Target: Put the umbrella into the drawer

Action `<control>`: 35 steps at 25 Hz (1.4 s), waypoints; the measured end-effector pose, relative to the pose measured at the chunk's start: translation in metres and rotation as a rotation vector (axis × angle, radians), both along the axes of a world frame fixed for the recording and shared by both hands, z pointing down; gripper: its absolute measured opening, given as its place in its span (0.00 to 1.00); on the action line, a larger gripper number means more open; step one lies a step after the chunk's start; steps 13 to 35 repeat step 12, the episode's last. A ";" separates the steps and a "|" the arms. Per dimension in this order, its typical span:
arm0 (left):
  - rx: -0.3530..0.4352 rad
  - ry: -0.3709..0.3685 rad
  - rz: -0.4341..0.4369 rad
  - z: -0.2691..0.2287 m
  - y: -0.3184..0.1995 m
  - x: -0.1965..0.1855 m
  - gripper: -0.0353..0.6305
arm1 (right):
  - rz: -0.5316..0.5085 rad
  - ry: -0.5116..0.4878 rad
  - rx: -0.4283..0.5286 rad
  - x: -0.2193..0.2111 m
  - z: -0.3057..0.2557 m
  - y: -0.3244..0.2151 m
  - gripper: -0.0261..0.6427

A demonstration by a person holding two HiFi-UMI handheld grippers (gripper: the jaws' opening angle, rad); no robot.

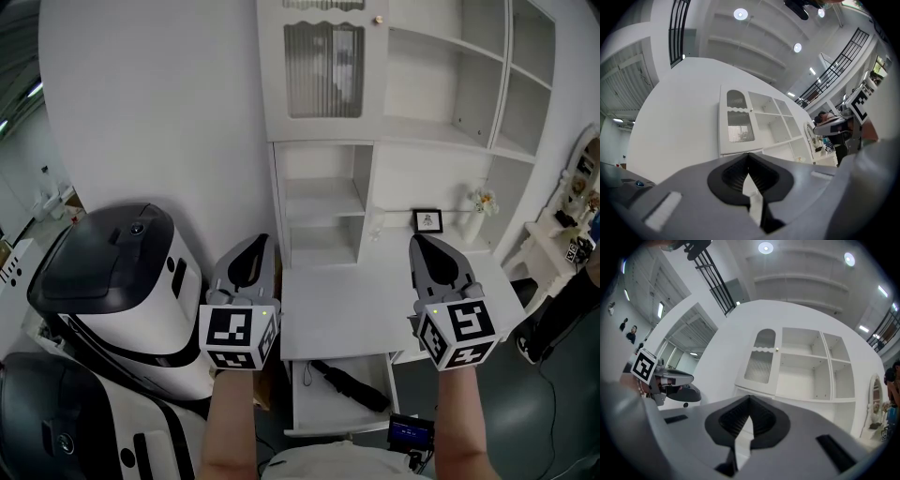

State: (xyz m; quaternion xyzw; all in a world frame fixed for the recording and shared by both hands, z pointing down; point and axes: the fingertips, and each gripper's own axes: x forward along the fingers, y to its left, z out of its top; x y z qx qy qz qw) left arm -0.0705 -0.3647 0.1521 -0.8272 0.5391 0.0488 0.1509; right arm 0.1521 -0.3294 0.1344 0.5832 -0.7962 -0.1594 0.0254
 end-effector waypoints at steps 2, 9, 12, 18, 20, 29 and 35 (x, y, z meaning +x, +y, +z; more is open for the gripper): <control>-0.002 -0.003 -0.006 0.000 0.000 -0.003 0.07 | 0.001 -0.001 0.001 0.002 -0.001 0.001 0.05; -0.001 0.000 -0.030 -0.002 0.004 -0.016 0.07 | -0.001 0.022 0.004 -0.001 -0.002 0.003 0.05; -0.003 0.011 -0.034 -0.001 0.005 -0.018 0.07 | -0.003 0.024 0.003 -0.002 -0.001 0.003 0.05; -0.003 0.011 -0.034 -0.001 0.005 -0.018 0.07 | -0.003 0.024 0.003 -0.002 -0.001 0.003 0.05; -0.003 0.011 -0.034 -0.001 0.005 -0.018 0.07 | -0.003 0.024 0.003 -0.002 -0.001 0.003 0.05; -0.003 0.011 -0.034 -0.001 0.005 -0.018 0.07 | -0.003 0.024 0.003 -0.002 -0.001 0.003 0.05; -0.003 0.011 -0.034 -0.001 0.005 -0.018 0.07 | -0.003 0.024 0.003 -0.002 -0.001 0.003 0.05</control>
